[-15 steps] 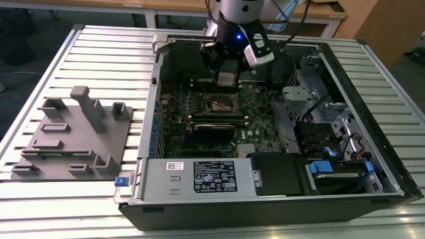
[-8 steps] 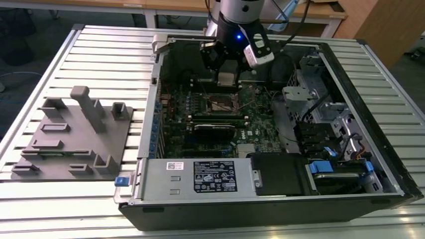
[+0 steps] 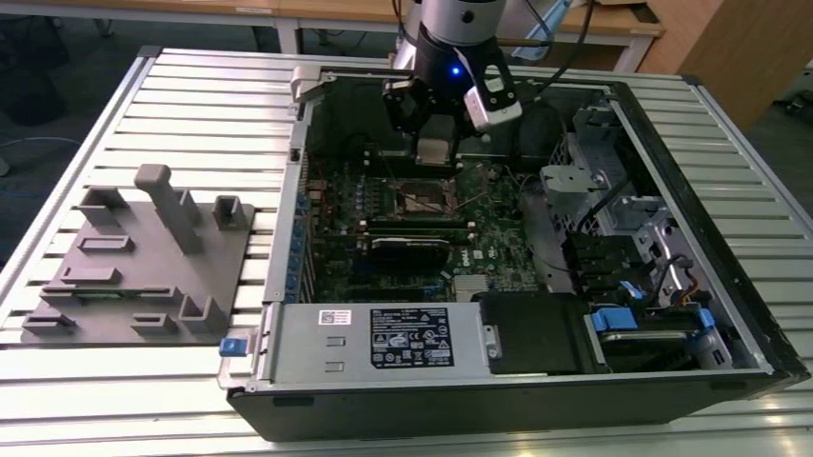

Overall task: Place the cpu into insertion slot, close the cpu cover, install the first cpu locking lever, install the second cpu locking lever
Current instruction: 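Place the cpu into insertion slot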

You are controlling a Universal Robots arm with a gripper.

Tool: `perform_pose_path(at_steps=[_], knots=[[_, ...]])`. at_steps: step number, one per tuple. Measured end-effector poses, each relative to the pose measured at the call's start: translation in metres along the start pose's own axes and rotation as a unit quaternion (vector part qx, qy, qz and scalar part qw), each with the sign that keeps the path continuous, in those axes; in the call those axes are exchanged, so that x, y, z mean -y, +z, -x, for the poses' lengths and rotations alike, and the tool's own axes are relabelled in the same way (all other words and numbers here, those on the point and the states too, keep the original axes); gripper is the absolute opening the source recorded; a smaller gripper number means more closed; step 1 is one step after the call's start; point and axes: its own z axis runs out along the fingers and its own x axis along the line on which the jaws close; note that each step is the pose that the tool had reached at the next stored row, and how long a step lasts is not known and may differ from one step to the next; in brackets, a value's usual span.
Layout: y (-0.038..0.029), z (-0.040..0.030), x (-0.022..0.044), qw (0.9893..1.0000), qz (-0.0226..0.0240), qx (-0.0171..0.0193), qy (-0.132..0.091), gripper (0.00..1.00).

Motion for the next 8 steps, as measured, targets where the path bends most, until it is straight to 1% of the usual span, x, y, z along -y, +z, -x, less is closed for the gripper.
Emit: perform_pose_path(at_steps=[8], knots=[[0.0, 0.0, 0.0, 1.0, 0.0, 0.0, 0.0, 0.54]])
